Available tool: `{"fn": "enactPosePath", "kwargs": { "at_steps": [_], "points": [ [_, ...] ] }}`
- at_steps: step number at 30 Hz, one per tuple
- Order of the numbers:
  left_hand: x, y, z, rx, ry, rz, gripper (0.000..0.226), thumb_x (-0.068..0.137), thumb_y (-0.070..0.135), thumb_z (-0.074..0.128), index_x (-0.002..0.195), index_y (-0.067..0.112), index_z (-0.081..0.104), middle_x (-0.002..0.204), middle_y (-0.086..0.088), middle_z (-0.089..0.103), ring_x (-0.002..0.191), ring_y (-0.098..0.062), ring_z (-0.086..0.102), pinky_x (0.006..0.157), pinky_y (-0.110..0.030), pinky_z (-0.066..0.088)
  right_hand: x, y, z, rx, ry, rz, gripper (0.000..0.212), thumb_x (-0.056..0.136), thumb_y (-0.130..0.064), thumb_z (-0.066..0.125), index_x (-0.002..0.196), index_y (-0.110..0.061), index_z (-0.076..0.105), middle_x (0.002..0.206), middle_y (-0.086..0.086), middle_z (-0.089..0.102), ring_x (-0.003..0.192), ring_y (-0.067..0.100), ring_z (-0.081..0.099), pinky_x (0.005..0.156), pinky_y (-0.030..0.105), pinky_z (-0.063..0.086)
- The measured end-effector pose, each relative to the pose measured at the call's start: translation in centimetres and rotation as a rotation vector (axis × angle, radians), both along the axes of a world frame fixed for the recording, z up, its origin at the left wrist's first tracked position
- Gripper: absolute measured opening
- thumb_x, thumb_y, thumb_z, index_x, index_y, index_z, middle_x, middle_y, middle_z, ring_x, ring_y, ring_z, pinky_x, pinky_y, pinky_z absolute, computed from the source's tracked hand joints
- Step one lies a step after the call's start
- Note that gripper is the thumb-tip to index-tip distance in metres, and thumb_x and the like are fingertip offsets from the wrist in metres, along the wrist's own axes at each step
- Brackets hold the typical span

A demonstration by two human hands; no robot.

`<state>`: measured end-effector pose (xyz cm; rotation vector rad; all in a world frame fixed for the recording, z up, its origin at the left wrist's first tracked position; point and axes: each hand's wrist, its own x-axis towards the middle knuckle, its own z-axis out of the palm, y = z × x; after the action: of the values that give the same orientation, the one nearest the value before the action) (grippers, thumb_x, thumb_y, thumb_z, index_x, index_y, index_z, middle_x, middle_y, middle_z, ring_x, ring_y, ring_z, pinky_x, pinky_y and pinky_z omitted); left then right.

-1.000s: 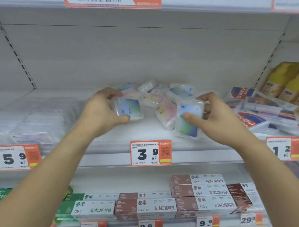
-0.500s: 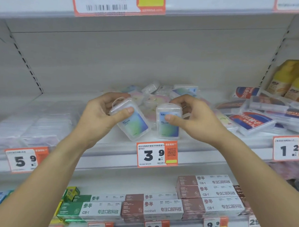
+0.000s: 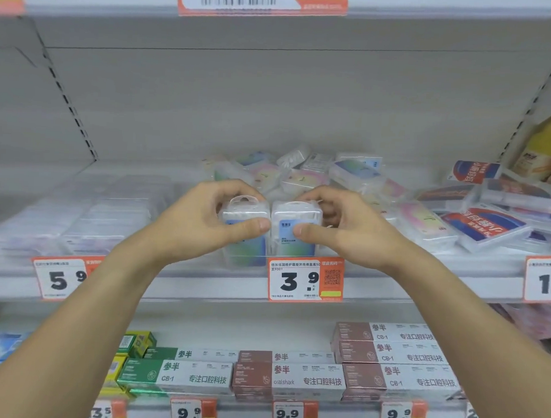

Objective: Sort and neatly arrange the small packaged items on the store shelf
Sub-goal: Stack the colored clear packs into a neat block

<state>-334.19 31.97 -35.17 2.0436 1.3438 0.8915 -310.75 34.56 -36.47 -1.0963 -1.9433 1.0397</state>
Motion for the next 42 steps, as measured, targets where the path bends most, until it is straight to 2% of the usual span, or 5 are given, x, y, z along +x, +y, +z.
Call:
{"fn": "enactPosePath", "kwargs": {
  "at_steps": [7, 10, 18, 29, 42],
  "points": [
    [0.3, -0.1, 0.5, 0.132, 0.234, 0.104, 0.055, 0.072, 0.067, 0.063, 0.115, 0.032, 0.061, 0.111, 0.023, 0.065, 0.106, 0.006, 0.057, 0.093, -0.023, 0.045, 0.9, -0.3, 0.8, -0.013, -0.031, -0.033, 0.058, 0.077, -0.052, 0.075, 0.127, -0.028, 0.056, 0.107, -0.003, 0.069, 0.095, 0.016, 0.070, 0.083, 0.037, 0.058],
    [0.8, -0.6, 1.7, 0.235, 0.224, 0.185, 0.058, 0.073, 0.071, 0.047, 0.116, 0.033, 0.060, 0.111, 0.025, 0.063, 0.108, 0.005, 0.053, 0.091, -0.019, 0.039, 3.5, 0.4, 2.1, 0.148, 0.059, -0.304, 0.027, 0.092, -0.045, 0.062, 0.109, -0.025, 0.063, 0.096, -0.004, 0.073, 0.088, 0.018, 0.070, 0.078, 0.045, 0.057],
    [8.1, 0.6, 6.0, 0.278, 0.371, 0.059, 0.034, 0.087, 0.050, 0.057, 0.103, 0.024, 0.069, 0.096, 0.013, 0.070, 0.092, -0.005, 0.063, 0.082, -0.021, 0.048, 10.3, 2.2, 0.0, 0.048, -0.963, -0.513, 0.063, 0.077, -0.047, 0.070, 0.132, -0.019, 0.054, 0.127, 0.016, 0.058, 0.117, 0.037, 0.054, 0.096, 0.042, 0.049],
    [16.9, 9.5, 5.1, -0.120, 0.906, -0.071, 0.064, 0.076, 0.051, 0.069, 0.125, 0.014, 0.050, 0.113, -0.005, 0.062, 0.098, -0.026, 0.061, 0.087, -0.038, 0.052, 10.2, 2.1, 1.1, -0.136, -0.010, -0.624, 0.052, 0.063, -0.048, 0.071, 0.110, -0.026, 0.066, 0.109, 0.000, 0.067, 0.096, 0.020, 0.064, 0.084, 0.038, 0.056],
    [17.8, 12.5, 3.7, -0.353, 0.948, -0.109, 0.139, 0.047, 0.057, 0.089, 0.152, 0.033, -0.001, 0.158, 0.006, 0.024, 0.140, -0.025, 0.035, 0.106, -0.039, 0.041, 12.2, 0.8, 1.3, -0.212, -0.197, -0.548, 0.074, 0.057, -0.031, 0.093, 0.119, -0.020, 0.054, 0.113, 0.000, 0.056, 0.100, 0.019, 0.057, 0.067, 0.028, 0.045]
  ]
}}
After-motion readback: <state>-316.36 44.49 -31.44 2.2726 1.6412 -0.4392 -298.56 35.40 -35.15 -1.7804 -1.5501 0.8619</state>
